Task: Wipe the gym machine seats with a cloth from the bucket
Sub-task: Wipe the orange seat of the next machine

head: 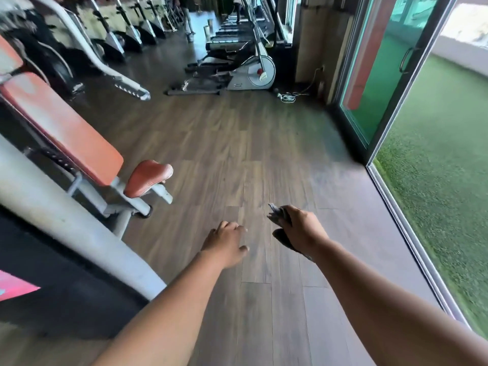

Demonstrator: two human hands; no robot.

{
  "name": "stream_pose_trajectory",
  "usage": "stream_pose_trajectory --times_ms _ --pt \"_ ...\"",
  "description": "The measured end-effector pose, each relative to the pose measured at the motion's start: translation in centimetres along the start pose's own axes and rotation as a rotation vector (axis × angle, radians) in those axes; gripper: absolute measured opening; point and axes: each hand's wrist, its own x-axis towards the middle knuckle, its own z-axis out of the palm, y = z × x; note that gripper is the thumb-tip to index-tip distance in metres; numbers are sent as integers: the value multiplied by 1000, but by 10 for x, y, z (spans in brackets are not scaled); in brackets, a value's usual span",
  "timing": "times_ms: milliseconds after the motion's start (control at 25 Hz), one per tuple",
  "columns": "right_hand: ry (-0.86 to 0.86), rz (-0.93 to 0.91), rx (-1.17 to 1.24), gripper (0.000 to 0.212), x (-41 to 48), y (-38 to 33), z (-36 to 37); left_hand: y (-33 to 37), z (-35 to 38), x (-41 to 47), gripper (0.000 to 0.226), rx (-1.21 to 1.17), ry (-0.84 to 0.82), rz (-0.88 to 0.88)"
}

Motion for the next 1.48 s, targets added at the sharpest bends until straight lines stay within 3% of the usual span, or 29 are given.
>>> stream_pose_trajectory --times_ms 240,560,880,1200,1480 --pt "-65 -76 6 27 178 -7 -11 -37 -38 143 57 -38 30 -81" --pt "-72 -124 16 34 424 -49 11 -158 -96 341 56 -59 45 -157" --pt "-242 -277 20 30 661 -109 62 -281 -136 494 57 -121 122 -380" --pt "-569 -661 -178 46 838 -216 148 -383 -150 550 56 -283 219 -800" --pt "-713 -805 -147 29 911 -310 271 -508 -116 554 58 -378 176 -1073"
